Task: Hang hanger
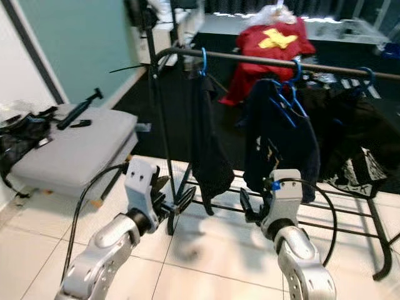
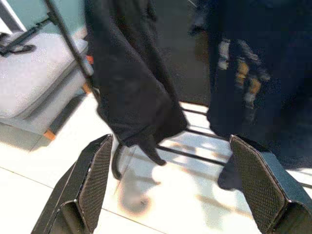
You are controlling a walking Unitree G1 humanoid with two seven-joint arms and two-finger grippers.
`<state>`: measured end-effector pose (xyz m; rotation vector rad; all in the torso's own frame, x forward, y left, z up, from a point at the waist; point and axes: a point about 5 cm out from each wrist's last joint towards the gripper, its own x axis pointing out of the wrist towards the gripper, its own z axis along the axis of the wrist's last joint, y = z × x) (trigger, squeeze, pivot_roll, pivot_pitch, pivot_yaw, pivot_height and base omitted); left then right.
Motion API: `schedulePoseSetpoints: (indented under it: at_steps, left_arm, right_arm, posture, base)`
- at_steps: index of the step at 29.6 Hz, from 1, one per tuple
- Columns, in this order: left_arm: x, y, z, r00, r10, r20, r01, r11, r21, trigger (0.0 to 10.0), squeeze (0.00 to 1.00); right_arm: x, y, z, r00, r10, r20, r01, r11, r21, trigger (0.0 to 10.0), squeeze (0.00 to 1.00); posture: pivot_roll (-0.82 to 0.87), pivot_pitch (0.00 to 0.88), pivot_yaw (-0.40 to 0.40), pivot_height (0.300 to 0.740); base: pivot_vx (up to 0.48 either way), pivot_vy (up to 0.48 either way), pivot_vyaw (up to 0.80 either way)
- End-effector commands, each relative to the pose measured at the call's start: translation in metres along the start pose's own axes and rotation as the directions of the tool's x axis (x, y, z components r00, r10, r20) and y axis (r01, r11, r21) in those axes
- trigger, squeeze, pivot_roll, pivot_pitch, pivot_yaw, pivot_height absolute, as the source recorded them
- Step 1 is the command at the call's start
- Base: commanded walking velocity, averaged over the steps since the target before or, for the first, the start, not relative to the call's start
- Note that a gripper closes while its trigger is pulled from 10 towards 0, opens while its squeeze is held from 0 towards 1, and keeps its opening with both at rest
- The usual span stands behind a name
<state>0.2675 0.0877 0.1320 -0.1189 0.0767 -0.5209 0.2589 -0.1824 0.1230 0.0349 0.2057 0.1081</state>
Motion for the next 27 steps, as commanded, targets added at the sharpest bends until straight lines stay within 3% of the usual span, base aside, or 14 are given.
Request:
schedulePoseSetpoints:
  at_steps: [1, 7, 8, 13, 17, 21, 27]
  left_arm:
    - [0.005, 0.000, 0.003, 1.000, -0.006, 0.011, 0.006, 1.000, -0.019, 10.0, 0.00]
    - [0.010, 0.009, 0.006, 0.999, 0.027, 0.025, -0.027, 1.000, -0.009, 10.0, 0.00]
    - [0.016, 0.022, 0.010, 0.998, 0.064, 0.029, -0.065, 0.998, 0.012, 10.0, 0.00]
    - [0.021, 0.033, 0.020, 0.995, 0.077, 0.055, -0.079, 0.996, 0.036, 10.0, 0.00]
    - [0.024, 0.033, 0.025, 0.994, 0.074, 0.075, -0.076, 0.997, 0.027, 10.0, 0.00]
    - [0.028, 0.032, 0.026, 0.994, 0.074, 0.084, -0.076, 0.997, 0.015, 10.0, 0.00]
    - [0.037, 0.024, 0.030, 0.989, 0.090, 0.119, -0.089, 0.996, -0.015, 10.0, 0.00]
  right_arm:
    - [-0.001, -0.003, 0.002, 1.000, -0.018, 0.018, 0.018, 1.000, -0.011, 10.0, 0.00]
    - [-0.001, -0.003, 0.008, 0.998, -0.017, 0.052, 0.019, 0.999, -0.036, 10.0, 0.00]
    - [0.001, -0.003, 0.012, 0.997, -0.021, 0.069, 0.024, 0.999, -0.044, 10.0, 0.00]
    - [0.003, 0.000, 0.012, 0.997, -0.017, 0.075, 0.021, 0.999, -0.050, 10.0, 0.00]
    - [0.006, 0.001, 0.013, 0.996, -0.011, 0.084, 0.016, 0.998, -0.060, 10.0, 0.00]
    - [0.009, -0.001, 0.018, 0.994, -0.010, 0.105, 0.018, 0.997, -0.076, 10.0, 0.00]
    - [0.022, -0.010, 0.043, 0.985, 0.013, 0.174, 0.010, 0.992, -0.128, 10.0, 0.00]
  posture:
    - [-0.08, 0.087, -0.019, 0.740]
    - [-0.09, 0.089, -0.002, 0.740]
    - [-0.09, 0.090, 0.006, 0.740]
    - [-0.09, 0.088, 0.008, 0.740]
    - [-0.08, 0.087, 0.008, 0.740]
    - [-0.09, 0.084, 0.004, 0.740]
    - [-0.07, 0.083, -0.016, 0.740]
  base:
    - [0.000, -0.472, 0.00]
    - [0.000, -0.153, 0.00]
    - [0.000, 0.000, 0.00]
    - [0.000, 0.000, 0.00]
    - [0.000, 0.000, 0.00]
    - [0.000, -0.409, 0.00]
    - [0.000, -0.303, 0.00]
